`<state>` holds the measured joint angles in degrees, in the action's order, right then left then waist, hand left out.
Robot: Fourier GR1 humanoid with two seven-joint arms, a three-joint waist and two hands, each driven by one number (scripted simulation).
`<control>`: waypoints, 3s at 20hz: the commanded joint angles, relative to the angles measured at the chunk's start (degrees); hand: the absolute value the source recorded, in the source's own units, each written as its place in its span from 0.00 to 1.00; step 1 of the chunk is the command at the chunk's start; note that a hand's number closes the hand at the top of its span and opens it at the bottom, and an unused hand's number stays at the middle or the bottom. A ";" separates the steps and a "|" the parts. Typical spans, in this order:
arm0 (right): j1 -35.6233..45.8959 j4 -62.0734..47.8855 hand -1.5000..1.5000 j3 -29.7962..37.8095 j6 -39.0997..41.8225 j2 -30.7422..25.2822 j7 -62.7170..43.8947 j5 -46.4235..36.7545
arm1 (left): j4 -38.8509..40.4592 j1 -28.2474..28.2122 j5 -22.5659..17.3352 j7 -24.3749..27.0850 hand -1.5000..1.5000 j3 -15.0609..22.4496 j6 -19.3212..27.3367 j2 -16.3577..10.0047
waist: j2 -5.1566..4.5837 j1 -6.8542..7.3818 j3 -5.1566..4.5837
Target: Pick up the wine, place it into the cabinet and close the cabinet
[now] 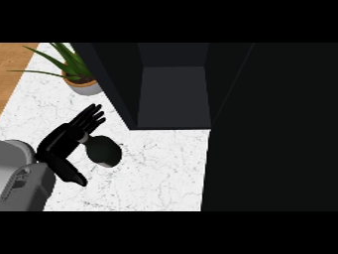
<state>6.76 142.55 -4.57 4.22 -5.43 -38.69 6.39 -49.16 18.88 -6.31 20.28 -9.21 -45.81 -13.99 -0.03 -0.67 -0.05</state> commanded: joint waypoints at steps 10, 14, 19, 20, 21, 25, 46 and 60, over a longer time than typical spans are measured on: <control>-4.32 4.83 0.00 -0.67 1.68 0.71 1.34 3.24 | 8.61 3.17 3.99 9.34 0.00 3.21 -0.82 0.81 | -0.02 -0.03 0.05; -0.09 5.90 0.00 2.03 -0.13 0.11 -2.54 4.88 | 14.01 3.16 6.22 15.68 0.00 4.24 -0.58 0.71 | -0.18 -0.49 -0.04; 0.27 5.30 0.00 3.05 1.21 -0.80 -2.69 5.79 | 14.17 3.37 4.99 15.75 0.00 4.73 0.44 2.36 | -0.10 -0.29 -0.01; 0.10 4.27 0.00 1.32 0.44 0.51 -1.98 3.54 | 16.42 6.08 2.77 13.01 0.00 3.34 -1.85 1.48 | -0.14 -0.38 -0.02; 0.76 3.91 0.00 -0.09 0.12 1.24 -1.27 2.07 | 17.64 4.13 5.40 18.12 0.00 4.91 -0.82 1.86 | -0.26 -0.57 -0.08; -4.93 6.05 0.00 -0.34 2.24 0.99 0.23 3.78 | 15.42 3.71 3.03 14.92 1.00 6.18 -5.60 2.17 | 0.01 -0.62 0.01; -2.13 4.63 0.00 -0.19 0.81 1.66 -1.53 0.58 | -1.83 -9.76 -0.19 24.28 1.00 -1.36 30.83 1.77 | 0.57 1.58 0.12; -2.80 4.52 0.00 4.39 2.81 0.18 -1.61 5.96 | -44.21 -25.18 -9.36 -0.03 1.00 5.59 31.14 7.69 | 0.32 1.07 0.14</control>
<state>5.47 142.00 -3.86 6.04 -3.66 -38.11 5.41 -82.63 -1.67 -13.05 27.93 -5.95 -14.10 -7.11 0.32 0.45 0.06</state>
